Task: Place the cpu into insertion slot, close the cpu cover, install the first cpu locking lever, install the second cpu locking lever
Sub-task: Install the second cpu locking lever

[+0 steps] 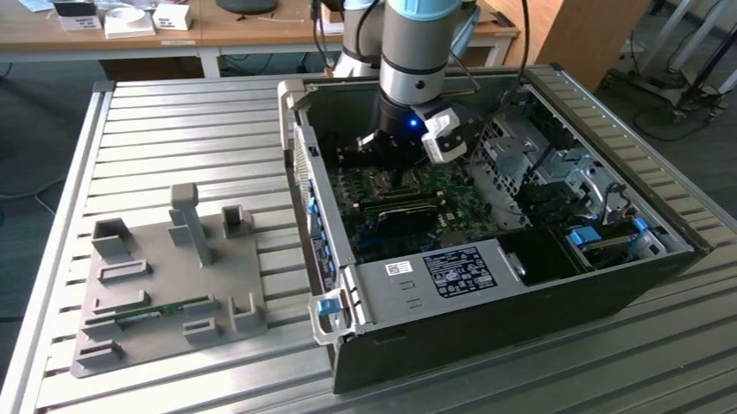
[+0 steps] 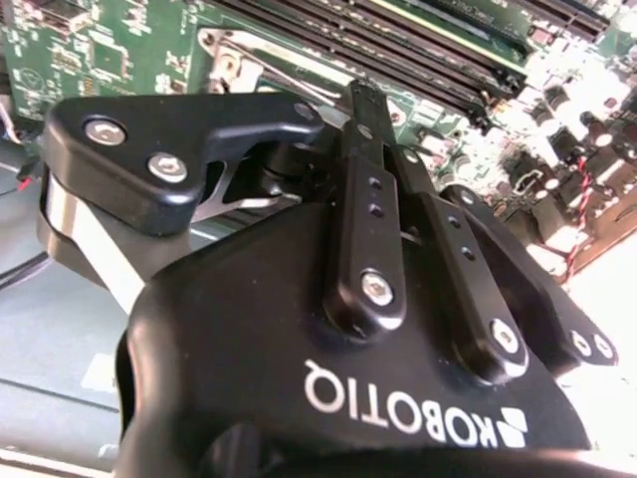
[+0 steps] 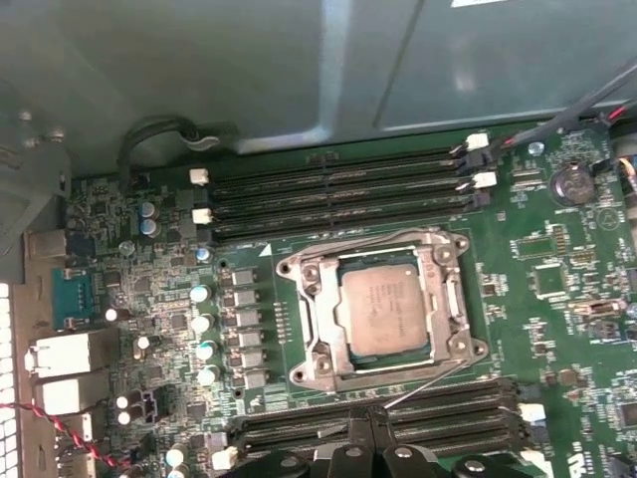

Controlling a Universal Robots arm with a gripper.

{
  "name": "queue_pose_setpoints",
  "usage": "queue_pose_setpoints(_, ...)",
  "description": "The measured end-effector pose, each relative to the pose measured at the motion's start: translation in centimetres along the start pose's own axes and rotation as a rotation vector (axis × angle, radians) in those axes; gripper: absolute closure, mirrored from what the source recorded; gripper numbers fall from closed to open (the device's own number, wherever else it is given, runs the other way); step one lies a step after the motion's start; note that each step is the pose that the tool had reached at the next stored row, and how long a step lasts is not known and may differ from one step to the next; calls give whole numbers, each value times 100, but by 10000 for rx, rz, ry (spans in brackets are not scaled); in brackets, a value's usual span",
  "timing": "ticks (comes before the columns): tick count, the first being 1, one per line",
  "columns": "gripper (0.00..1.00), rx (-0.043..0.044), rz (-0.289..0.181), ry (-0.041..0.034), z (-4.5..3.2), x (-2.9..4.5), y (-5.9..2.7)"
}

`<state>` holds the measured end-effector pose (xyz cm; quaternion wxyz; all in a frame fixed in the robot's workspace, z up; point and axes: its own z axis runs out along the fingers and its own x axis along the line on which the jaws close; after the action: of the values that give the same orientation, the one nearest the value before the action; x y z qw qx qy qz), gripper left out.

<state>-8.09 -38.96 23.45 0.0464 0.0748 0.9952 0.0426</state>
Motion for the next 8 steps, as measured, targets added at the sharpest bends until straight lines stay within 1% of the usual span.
queue_pose_setpoints(1,89,-5,-1,-20,11,22,-4)
queue_pose_setpoints(3,89,-9,-2,-38,37,54,-13)
queue_pose_setpoints(8,89,-8,-3,-39,115,75,-27)
